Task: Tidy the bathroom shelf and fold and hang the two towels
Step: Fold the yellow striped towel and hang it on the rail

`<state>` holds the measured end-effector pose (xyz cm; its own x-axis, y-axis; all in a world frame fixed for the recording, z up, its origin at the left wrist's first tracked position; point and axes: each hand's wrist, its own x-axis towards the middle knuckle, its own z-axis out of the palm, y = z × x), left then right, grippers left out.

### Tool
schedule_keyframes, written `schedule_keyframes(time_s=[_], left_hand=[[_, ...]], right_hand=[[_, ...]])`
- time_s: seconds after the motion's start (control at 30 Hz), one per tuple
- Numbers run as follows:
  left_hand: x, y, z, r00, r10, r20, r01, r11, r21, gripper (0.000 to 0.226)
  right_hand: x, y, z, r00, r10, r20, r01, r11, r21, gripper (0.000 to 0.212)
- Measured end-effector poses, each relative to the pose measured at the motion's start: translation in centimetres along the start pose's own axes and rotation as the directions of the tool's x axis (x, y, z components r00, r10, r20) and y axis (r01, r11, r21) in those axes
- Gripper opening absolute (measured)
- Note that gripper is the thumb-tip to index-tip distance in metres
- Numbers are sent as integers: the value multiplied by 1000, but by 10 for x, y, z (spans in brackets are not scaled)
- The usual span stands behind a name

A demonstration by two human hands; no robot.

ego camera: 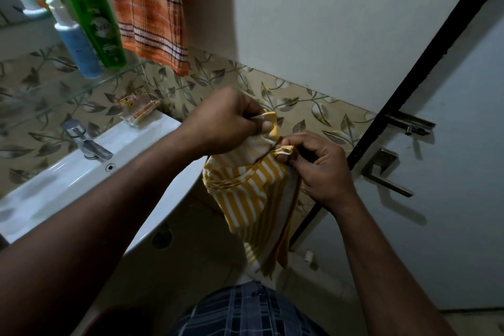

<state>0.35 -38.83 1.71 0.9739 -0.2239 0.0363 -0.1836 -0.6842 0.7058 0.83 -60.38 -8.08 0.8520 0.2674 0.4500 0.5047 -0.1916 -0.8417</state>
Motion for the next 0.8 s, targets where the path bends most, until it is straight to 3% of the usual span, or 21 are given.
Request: schedule_keyframes(time_s=[0.17,0.27,0.4,0.5,0.57,0.7,0.8], left_hand=[[5,-7,6,976,58,-209,-57,998,14,15],[8,-9,6,966,39,-254,-52,998,-46,9],[7,-2,8,973,115,-202,-111,993,31,15],[6,4,10,985,156,-75,-149,985,81,16],[5,5,9,990,137,-45,-137,991,-4,11],[-1,4,2,997,67,37,-49,929,-367,20],[-2,5,2,997,82,-11,-81,943,-323,19]], right_hand=[[-1,-5,-2,1000,0,-27,-1,1000,-28,18],[-3,-16,-5,998,-59,-19,59,998,-7,19],[-2,-34,4,998,-51,25,47,988,149,25],[4,-42,6,999,-36,-18,39,981,193,31],[6,-46,7,997,-1,-77,18,974,227,27],[6,-48,8,981,28,-193,13,978,209,23],[5,-48,5,976,62,-210,-19,979,201,23]])
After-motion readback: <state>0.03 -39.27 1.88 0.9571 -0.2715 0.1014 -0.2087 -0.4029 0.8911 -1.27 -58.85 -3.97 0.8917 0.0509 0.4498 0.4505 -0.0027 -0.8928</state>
